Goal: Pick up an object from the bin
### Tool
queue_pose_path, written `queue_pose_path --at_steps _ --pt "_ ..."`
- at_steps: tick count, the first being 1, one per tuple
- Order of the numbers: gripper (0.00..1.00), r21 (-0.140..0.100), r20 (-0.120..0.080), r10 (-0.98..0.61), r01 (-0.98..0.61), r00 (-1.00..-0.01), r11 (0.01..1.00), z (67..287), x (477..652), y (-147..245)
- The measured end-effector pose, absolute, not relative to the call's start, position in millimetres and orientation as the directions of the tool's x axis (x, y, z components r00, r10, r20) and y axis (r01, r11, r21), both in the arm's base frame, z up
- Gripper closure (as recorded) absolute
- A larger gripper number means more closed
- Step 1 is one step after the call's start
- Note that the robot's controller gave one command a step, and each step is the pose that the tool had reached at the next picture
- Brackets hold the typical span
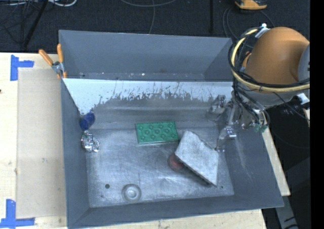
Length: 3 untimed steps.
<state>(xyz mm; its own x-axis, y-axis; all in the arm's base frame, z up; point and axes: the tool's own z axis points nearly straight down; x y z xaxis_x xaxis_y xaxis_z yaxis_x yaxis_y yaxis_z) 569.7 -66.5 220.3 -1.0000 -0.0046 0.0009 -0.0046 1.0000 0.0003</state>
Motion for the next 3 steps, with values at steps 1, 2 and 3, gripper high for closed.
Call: queue_pose_path --at_steps 1,2,3 --pt "0.0 0.004 0.007 -0.061 -0.061 -0.998 0.998 128 571.1 -5" --pt "0.0 0.003 -0.002 -0.094 -0.094 -0.996 0.996 110 604.9 41" --pt "0.0 -0.002 -0.018 -0.38 -0.38 -0.925 0.925 76 627.9 31"
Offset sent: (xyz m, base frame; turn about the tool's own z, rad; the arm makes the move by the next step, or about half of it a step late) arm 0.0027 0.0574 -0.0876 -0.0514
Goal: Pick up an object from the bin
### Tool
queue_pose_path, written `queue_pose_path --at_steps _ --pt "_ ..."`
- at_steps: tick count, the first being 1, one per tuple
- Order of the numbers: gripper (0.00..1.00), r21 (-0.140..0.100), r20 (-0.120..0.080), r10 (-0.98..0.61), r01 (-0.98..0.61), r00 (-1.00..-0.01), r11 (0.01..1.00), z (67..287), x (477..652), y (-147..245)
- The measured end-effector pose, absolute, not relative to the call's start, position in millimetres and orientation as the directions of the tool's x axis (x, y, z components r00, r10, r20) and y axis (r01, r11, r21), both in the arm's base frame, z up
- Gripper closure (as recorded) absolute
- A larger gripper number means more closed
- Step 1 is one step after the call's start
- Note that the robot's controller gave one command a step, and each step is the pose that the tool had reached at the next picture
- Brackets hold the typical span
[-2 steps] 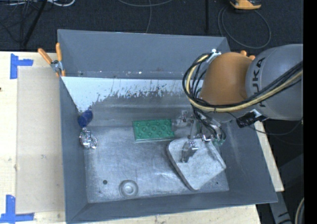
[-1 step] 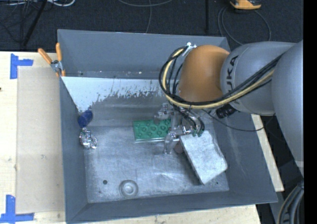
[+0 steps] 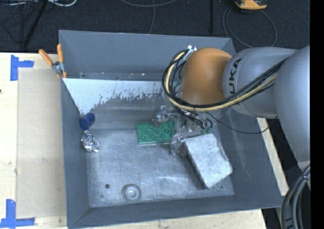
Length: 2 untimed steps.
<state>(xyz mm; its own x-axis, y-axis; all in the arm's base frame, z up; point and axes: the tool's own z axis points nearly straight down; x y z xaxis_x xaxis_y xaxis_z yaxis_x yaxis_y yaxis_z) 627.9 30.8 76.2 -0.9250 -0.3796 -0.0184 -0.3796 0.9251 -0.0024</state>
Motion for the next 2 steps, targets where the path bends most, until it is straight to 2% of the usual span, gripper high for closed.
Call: queue_pose_path --at_steps 1,2 --pt "1.0 -0.003 -0.019 -0.376 -0.376 -0.926 0.926 78 628.8 30" --pt "1.0 0.0 -0.008 -0.173 -0.173 -0.985 0.985 208 608.7 28"
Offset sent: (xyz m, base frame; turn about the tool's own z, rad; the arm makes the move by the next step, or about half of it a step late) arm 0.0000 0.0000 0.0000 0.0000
